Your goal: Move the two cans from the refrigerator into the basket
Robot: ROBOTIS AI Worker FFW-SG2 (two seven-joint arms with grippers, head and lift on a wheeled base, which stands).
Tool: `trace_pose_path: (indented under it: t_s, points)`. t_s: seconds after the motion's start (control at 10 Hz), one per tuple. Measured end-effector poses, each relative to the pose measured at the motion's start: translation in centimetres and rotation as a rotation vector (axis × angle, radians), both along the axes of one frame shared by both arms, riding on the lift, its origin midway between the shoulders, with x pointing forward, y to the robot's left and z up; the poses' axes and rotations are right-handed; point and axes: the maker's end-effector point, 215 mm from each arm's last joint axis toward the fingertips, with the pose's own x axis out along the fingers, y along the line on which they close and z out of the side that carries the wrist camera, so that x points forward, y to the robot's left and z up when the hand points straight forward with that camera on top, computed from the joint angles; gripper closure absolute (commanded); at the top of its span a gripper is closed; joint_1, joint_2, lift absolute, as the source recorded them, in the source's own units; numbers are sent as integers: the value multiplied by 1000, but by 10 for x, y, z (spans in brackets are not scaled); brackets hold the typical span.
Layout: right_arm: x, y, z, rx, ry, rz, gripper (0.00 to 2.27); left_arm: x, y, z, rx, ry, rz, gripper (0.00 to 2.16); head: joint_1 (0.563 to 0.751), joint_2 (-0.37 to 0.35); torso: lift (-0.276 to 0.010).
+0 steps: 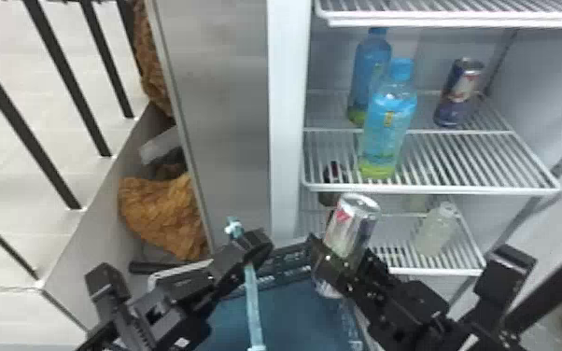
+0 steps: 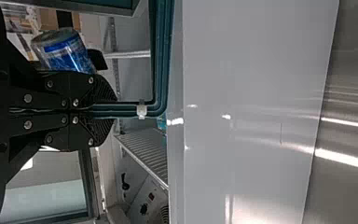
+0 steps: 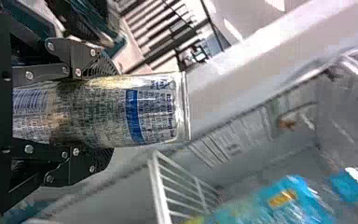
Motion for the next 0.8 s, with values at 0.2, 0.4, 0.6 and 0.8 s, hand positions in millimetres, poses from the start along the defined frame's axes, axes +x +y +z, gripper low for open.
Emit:
trace_pose_path:
  t_s: [0.2, 0.4, 0.6, 0.8]
  points:
    - [-13, 22, -11, 13, 38, 65, 992, 0, 0, 0, 0, 0, 0, 1200, 695, 75, -35]
    - [-16, 30, -11, 22, 43, 88, 332, 0, 0, 0, 0, 0, 0, 1200, 695, 89, -35]
    - [-15, 29, -12, 23, 42, 89, 82, 0, 0, 0, 0, 0, 0, 1200, 695, 88, -35]
    - [-13, 27, -11, 27, 41, 83, 124, -1, 0, 0, -2, 2, 0, 1200, 695, 86, -35]
